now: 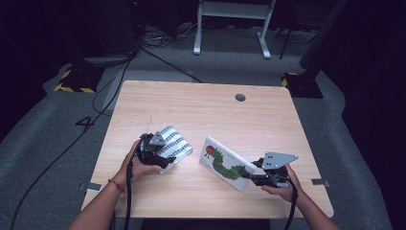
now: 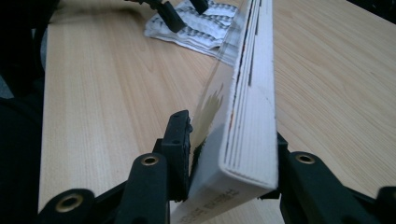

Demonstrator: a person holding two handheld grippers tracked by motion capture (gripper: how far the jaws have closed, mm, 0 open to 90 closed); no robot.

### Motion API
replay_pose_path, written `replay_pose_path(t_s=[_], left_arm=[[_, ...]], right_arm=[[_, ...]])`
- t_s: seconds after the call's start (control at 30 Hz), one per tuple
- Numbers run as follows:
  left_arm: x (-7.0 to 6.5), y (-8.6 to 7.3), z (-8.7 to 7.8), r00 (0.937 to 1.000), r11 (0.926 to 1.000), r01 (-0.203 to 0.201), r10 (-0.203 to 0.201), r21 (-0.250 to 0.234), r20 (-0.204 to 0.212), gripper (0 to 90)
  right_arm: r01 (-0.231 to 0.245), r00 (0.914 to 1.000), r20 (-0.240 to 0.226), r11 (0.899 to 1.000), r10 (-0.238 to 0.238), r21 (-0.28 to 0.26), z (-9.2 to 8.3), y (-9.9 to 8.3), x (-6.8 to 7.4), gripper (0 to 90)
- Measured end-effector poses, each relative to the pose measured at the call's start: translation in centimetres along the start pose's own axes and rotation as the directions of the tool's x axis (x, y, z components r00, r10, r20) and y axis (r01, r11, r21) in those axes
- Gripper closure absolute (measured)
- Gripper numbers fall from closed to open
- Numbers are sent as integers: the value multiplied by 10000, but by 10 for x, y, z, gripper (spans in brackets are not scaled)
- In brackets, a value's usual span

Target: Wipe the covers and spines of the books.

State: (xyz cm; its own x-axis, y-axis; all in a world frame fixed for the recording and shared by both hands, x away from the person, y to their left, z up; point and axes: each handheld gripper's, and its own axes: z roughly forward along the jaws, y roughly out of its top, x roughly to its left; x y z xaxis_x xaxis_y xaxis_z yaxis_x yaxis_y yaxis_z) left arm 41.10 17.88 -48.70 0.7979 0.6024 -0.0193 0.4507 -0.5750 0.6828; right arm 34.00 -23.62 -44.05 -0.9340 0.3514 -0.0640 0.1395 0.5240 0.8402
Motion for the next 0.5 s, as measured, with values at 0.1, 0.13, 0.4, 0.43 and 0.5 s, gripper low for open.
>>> replay_pose_path(t_s=[0.1,0.13,0.4,0.43,0.5], left_arm=[[2,-2,4,9997,9996,256,-256,96,-9,227],[3,-2,6,9994,9994,338,-338,120,1,221],[9,-7,12,9971,9971,749,-750,-137,-114,179],[9,-7,12,9971,9971,749,-750,-137,-114,173],[8,-7,14,9969,9974,694,-700,-191,-362,160]], right_arm=[[320,9994,-92,9995,-320,3,7,3,8,640],[376,9992,-146,9993,-377,-22,10,3,9,638],[311,9994,-112,9995,-312,-91,23,0,11,688],[311,9994,-112,9995,-312,-91,23,0,11,688],[324,9993,205,9994,-321,-139,22,-2,9,743]])
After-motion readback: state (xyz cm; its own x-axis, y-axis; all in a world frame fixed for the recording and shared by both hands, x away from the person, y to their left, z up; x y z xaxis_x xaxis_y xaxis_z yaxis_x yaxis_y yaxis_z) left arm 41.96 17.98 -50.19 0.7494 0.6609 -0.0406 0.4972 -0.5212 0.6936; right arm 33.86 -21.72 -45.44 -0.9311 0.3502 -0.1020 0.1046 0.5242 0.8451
